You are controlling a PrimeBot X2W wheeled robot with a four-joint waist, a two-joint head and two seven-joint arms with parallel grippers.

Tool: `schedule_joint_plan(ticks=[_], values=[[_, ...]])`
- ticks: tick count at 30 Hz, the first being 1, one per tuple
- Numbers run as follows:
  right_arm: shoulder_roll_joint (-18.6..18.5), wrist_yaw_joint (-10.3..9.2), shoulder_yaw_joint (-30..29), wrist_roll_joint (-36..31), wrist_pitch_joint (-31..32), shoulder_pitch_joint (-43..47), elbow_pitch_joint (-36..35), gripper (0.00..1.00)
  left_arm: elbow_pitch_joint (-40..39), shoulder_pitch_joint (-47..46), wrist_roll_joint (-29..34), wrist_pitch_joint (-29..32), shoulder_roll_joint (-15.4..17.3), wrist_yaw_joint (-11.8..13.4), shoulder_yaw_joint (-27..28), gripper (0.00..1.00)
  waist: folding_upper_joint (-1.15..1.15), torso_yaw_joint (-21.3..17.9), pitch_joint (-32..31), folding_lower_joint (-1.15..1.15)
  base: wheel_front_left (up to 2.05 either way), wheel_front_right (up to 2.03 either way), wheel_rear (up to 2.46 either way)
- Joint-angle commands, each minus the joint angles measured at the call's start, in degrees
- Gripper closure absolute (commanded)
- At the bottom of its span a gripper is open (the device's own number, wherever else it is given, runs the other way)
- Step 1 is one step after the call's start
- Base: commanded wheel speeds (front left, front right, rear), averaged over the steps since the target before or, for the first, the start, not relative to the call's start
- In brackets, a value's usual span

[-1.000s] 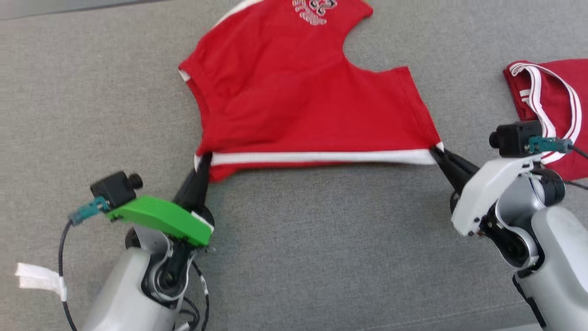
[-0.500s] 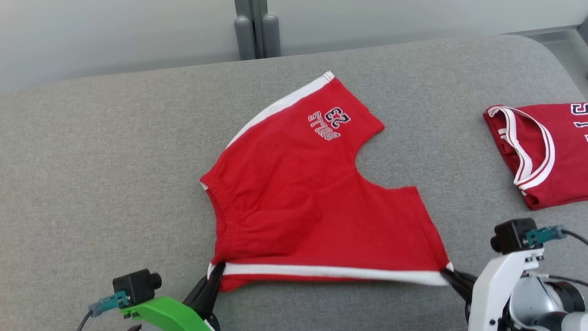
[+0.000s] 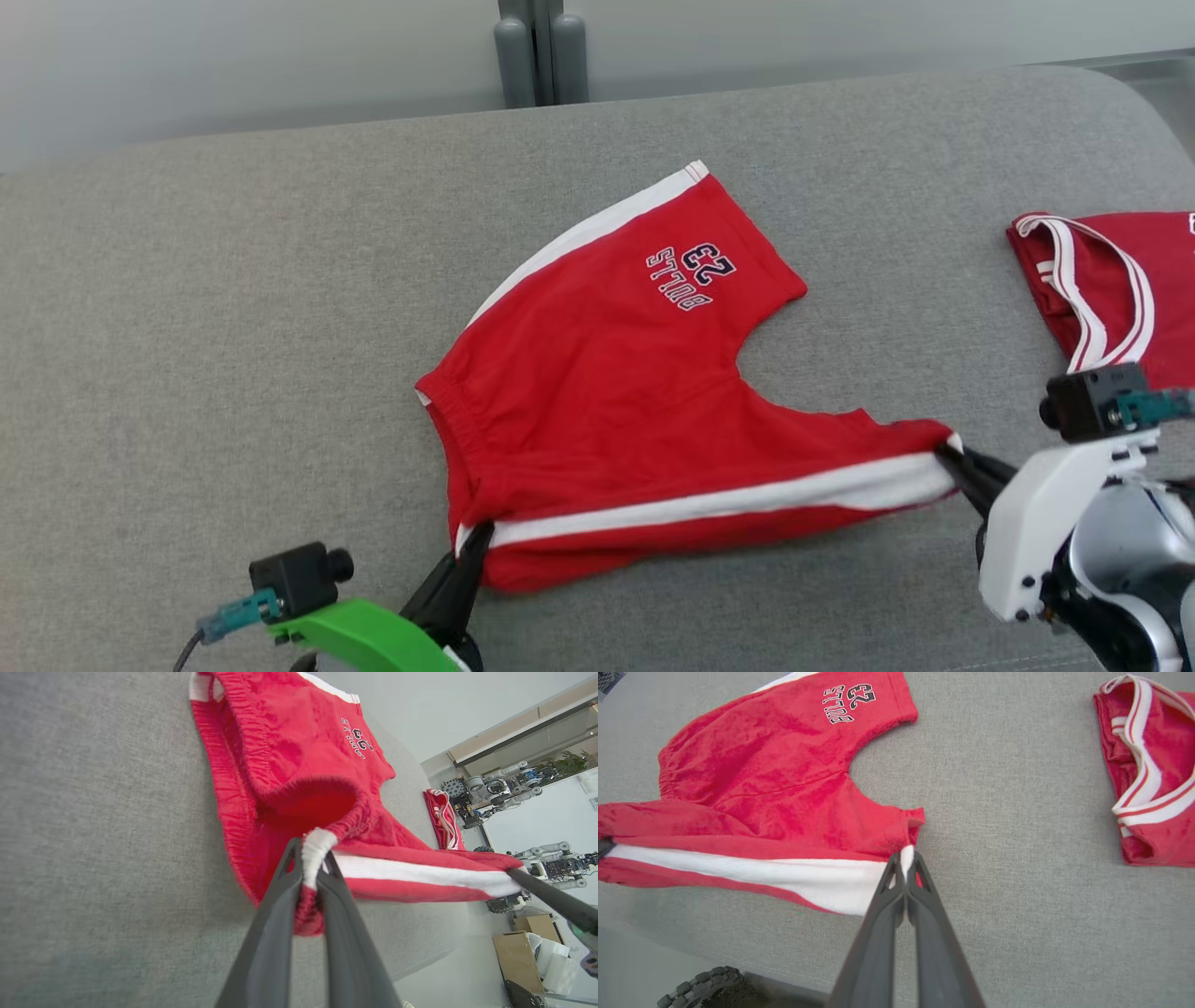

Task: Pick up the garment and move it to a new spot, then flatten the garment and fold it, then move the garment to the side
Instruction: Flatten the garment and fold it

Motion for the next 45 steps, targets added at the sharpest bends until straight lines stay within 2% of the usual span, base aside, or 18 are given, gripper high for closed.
schedule_joint_plan(ticks=[1,7,14,22,29,42,44,45], values=[[-0.5,-0.04,0.6,-0.2,-1.6,-2.7,1.4,1.00,0.0,-2.3,-0.6,-0.1,-0.8,-0.6,0.1,1.00,0.00,0.6,0.6,0.01,0.00,0.00,0.00],[-3.5,-0.04,3.8,-0.8,-7.9,-14.3,10.1,1.00,2.9,-9.0,-0.8,-0.5,-4.5,-2.0,-0.1,1.00,0.00,3.0,2.3,0.01,0.00,0.00,0.00],[-6.4,-0.04,8.6,-1.9,-18.4,-27.6,23.4,1.00,10.2,-17.1,-1.1,-1.6,-9.0,-1.5,1.0,1.00,0.00,5.8,4.8,0.01,0.00,0.00,0.00],[-6.1,-0.04,11.8,-6.0,-28.4,-39.4,35.8,1.00,17.7,-24.3,-0.6,-4.8,-12.2,-0.4,1.4,1.00,0.00,8.8,8.5,0.01,0.00,0.00,0.00],[-4.8,-0.05,12.5,-9.3,-31.4,-46.4,45.5,1.00,22.9,-29.4,-1.5,-8.6,-13.4,0.1,1.0,1.00,0.00,10.9,11.9,0.01,0.00,0.00,0.00],[-3.0,-0.07,12.2,-14.5,-37.5,-54.7,57.5,1.00,28.4,-37.1,-5.8,-13.2,-13.8,-1.5,-4.5,0.98,0.00,12.8,15.5,0.01,0.00,0.00,0.00],[-2.6,-0.07,11.5,-15.3,-38.6,-55.6,59.3,1.00,28.8,-38.0,-6.9,-13.9,-13.8,-1.7,-5.6,0.91,0.00,12.9,15.6,0.01,0.00,0.00,0.00],[-2.3,-0.07,11.1,-15.9,-39.2,-55.8,60.1,1.00,29.1,-38.4,-7.4,-14.2,-13.8,-1.8,-6.1,0.82,0.00,13.0,15.6,0.01,0.00,0.00,0.00]])
